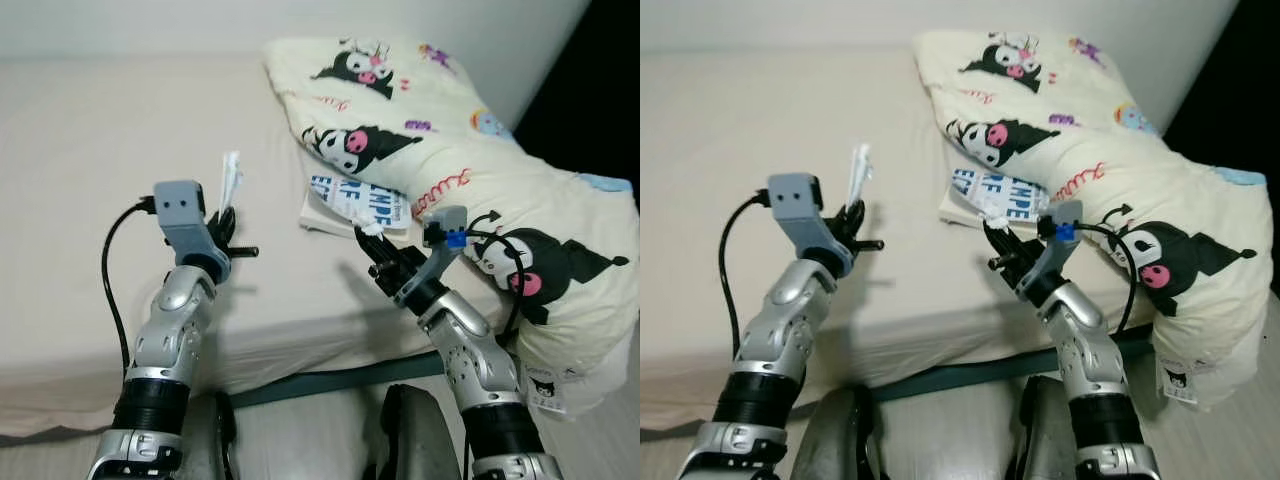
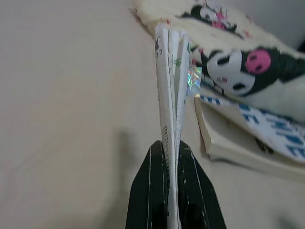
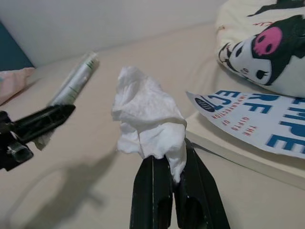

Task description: Clean up the room

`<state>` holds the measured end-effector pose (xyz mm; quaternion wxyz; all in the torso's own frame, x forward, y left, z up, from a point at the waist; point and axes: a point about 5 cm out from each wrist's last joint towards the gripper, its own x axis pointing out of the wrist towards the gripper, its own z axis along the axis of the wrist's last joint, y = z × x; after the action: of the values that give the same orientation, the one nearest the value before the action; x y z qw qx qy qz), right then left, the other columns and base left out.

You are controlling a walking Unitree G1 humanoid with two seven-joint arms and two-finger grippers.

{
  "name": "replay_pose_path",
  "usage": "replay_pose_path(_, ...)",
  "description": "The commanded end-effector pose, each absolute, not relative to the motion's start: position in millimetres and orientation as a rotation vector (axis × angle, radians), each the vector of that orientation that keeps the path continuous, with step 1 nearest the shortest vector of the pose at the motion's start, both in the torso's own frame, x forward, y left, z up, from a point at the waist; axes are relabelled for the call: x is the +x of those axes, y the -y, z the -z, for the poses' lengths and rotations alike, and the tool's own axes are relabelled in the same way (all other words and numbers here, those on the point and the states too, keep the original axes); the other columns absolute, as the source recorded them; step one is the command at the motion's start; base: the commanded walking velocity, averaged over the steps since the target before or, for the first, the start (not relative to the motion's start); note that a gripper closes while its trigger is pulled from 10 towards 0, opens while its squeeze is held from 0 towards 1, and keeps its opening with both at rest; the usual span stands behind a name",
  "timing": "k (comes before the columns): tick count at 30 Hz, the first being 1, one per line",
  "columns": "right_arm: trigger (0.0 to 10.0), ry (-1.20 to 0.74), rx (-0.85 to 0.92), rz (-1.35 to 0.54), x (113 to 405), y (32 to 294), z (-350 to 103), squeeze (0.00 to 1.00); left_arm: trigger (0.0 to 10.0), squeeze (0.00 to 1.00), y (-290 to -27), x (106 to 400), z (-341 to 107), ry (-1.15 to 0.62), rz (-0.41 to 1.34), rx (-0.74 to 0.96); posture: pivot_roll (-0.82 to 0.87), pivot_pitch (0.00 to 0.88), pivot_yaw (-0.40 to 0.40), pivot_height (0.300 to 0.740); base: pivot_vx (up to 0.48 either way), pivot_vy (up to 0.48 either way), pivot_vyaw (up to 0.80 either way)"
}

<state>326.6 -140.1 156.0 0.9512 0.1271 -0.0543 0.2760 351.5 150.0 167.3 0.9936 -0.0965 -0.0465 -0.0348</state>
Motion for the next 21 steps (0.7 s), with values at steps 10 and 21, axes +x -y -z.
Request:
replay_pose_path(10, 0.0, -0.253, 0.200, -0.381, 278.2, 185.7, -48.3, 0.00, 10.0, 0.00, -176.0, 335.9, -70.6, -0.214, -0.055, -0.183, 0.06, 0.036, 0.012, 0.609, 0.000, 0.000, 0.00)
replay_pose_path(21, 0.0, -0.508, 0.227, -0.175, 236.1, 221.2, 15.0, 0.00, 10.0, 0.00, -201.8, 297.1, -10.9, -0.436, -0.144, -0.108, 0.06, 0.020, 0.012, 0.659, -0.175, 0.000, 0.00)
